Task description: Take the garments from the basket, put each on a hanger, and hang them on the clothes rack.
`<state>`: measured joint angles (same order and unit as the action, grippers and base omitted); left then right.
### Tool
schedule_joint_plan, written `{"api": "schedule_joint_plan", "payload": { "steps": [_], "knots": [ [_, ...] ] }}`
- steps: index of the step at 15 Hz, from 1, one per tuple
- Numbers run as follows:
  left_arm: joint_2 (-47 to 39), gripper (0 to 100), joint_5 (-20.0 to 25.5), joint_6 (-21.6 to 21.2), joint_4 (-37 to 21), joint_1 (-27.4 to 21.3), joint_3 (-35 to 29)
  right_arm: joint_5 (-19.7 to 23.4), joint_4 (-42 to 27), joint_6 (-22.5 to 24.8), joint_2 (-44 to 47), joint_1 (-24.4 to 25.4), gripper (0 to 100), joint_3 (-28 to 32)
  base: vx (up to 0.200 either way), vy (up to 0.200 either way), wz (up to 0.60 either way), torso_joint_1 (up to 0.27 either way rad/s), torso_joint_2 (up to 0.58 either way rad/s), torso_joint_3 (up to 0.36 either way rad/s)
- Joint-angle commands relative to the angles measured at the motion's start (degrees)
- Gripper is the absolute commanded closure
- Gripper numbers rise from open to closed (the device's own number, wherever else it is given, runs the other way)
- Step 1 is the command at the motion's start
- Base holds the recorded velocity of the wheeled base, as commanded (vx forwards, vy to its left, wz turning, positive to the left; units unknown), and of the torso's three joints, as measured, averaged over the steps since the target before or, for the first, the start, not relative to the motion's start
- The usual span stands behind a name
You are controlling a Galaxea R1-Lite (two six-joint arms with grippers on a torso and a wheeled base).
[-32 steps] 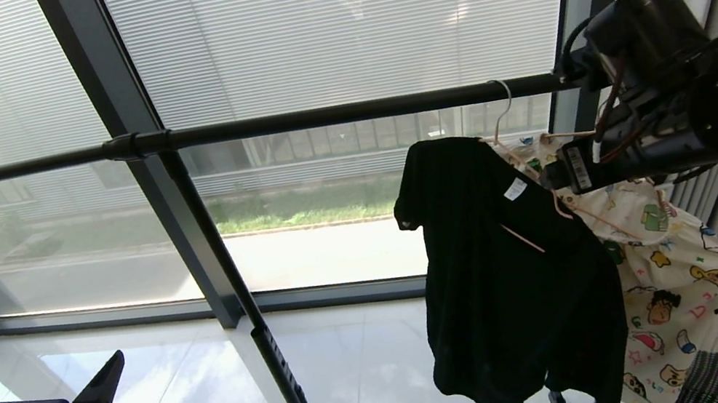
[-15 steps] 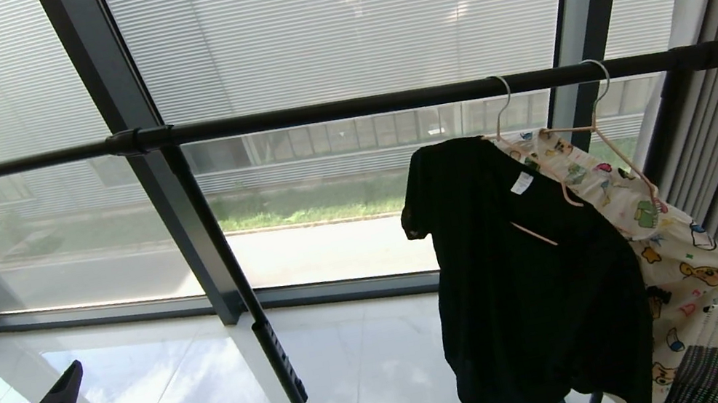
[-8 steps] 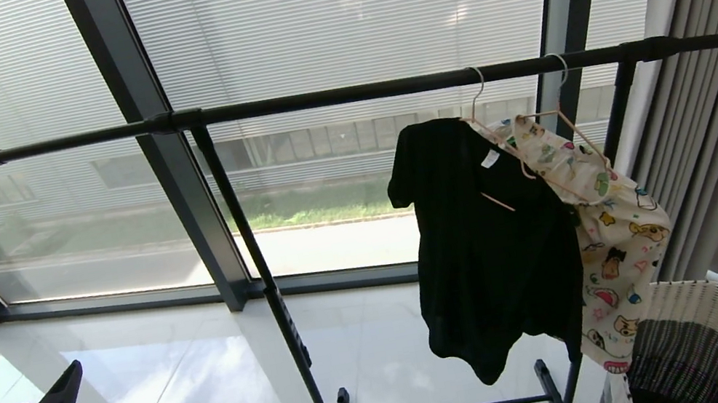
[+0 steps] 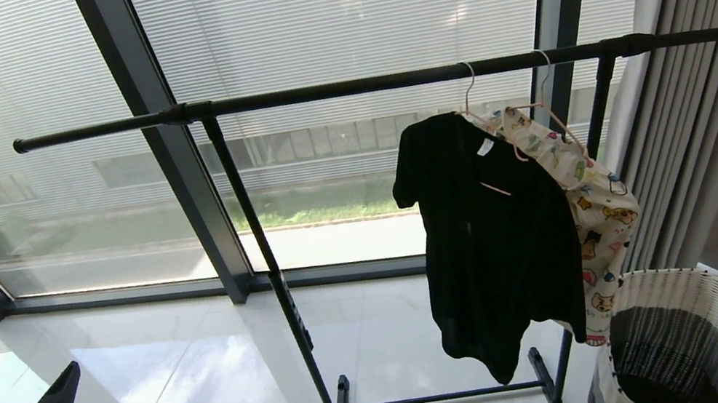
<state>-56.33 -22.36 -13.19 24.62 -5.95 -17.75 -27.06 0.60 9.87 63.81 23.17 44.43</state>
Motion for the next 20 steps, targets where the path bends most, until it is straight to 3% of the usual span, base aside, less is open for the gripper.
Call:
{"api": "schedule_joint_plan", "payload": {
  "steps": [1, 7, 20],
  "knots": [
    [0.61, 0, -0.14, 0.01, 0.07, 0.06, 0.00, -0.01, 0.55, 0.06, 0.27, -0.15, 0, -0.67, 0.000, 0.000, 0.00, 0.000, 0.00, 0.000],
    [5.71, 0, -0.41, -0.08, 0.07, 0.06, 3.95, -0.01, 0.55, 0.15, 0.27, -0.41, 0, -0.67, 0.000, 0.000, 0.00, -0.017, 0.03, 0.017],
    [5.80, 0, -0.32, -0.08, 0.07, 0.59, 3.60, -0.10, 0.55, 0.94, -0.26, -0.41, 0, -0.84, 0.000, 0.000, 0.00, -0.210, 0.49, 0.269]
  ]
}}
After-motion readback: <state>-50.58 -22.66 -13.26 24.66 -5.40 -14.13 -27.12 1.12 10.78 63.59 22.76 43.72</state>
